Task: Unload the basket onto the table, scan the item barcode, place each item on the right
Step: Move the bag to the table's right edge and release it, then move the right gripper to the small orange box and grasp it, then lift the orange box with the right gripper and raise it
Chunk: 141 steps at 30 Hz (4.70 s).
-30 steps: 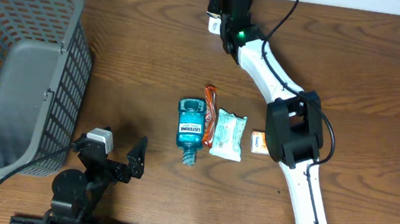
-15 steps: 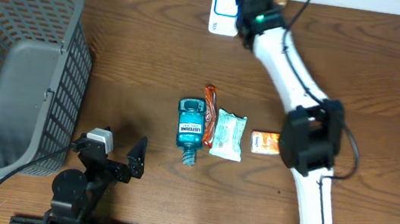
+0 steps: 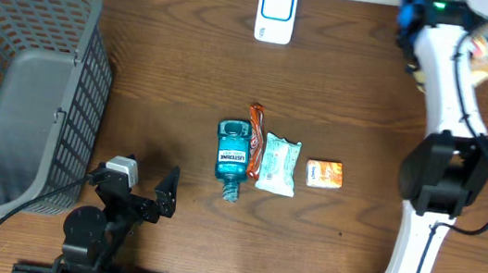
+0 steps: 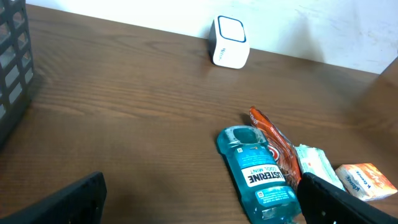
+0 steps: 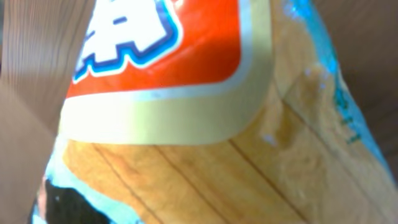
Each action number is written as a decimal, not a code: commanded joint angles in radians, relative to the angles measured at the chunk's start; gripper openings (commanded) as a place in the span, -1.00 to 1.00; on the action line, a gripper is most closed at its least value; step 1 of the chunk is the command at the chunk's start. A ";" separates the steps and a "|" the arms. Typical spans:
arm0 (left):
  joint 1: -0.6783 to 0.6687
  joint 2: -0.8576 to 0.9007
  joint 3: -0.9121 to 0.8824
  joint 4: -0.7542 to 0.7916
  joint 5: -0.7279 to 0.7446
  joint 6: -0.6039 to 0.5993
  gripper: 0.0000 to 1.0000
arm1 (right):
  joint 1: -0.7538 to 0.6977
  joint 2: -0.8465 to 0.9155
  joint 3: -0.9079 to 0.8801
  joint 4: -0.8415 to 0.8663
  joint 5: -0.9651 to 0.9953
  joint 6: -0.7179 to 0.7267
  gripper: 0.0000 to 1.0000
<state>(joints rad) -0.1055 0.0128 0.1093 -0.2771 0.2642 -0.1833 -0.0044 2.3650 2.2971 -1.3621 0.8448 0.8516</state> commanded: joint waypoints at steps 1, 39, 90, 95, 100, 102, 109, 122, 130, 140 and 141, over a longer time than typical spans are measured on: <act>0.002 -0.007 -0.015 -0.026 0.013 -0.002 0.96 | -0.064 0.055 -0.006 -0.018 -0.012 0.185 -0.97; 0.002 -0.007 -0.015 -0.026 0.013 -0.002 0.96 | 0.102 -0.307 -0.006 -0.142 -0.729 -0.249 0.99; 0.002 -0.007 -0.015 -0.026 0.013 -0.002 0.96 | 0.505 -1.037 -1.497 0.640 -0.758 0.453 0.54; 0.002 -0.007 -0.015 -0.026 0.013 -0.002 0.96 | 0.502 -1.036 -1.582 0.759 -0.713 0.473 0.38; 0.002 -0.007 -0.015 -0.026 0.013 -0.002 0.96 | 0.499 -1.034 -1.636 0.834 -0.693 0.506 0.30; 0.002 -0.007 -0.015 -0.026 0.013 -0.002 0.96 | 0.499 -1.027 -1.656 0.866 -0.655 0.506 0.27; 0.002 -0.007 -0.015 -0.026 0.013 -0.002 0.96 | 0.488 -0.947 -1.678 0.953 -0.606 0.513 0.08; 0.002 -0.007 -0.015 -0.026 0.013 -0.002 0.96 | 0.488 -0.790 -1.678 1.030 -0.691 0.504 -0.98; 0.002 -0.007 -0.015 -0.026 0.013 -0.002 0.96 | 0.488 -0.849 -1.677 1.134 -0.762 0.299 -0.98; 0.002 -0.007 -0.015 -0.026 0.013 -0.002 0.95 | 0.483 -1.109 -1.677 1.387 -0.806 0.112 -0.98; 0.002 -0.007 -0.015 -0.026 0.013 -0.002 0.96 | 0.483 -1.120 -1.677 1.410 -0.834 0.112 -0.98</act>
<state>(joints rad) -0.1055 0.0128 0.1101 -0.2806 0.2642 -0.1837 0.4866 1.2949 0.6159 0.0120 0.0643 1.0164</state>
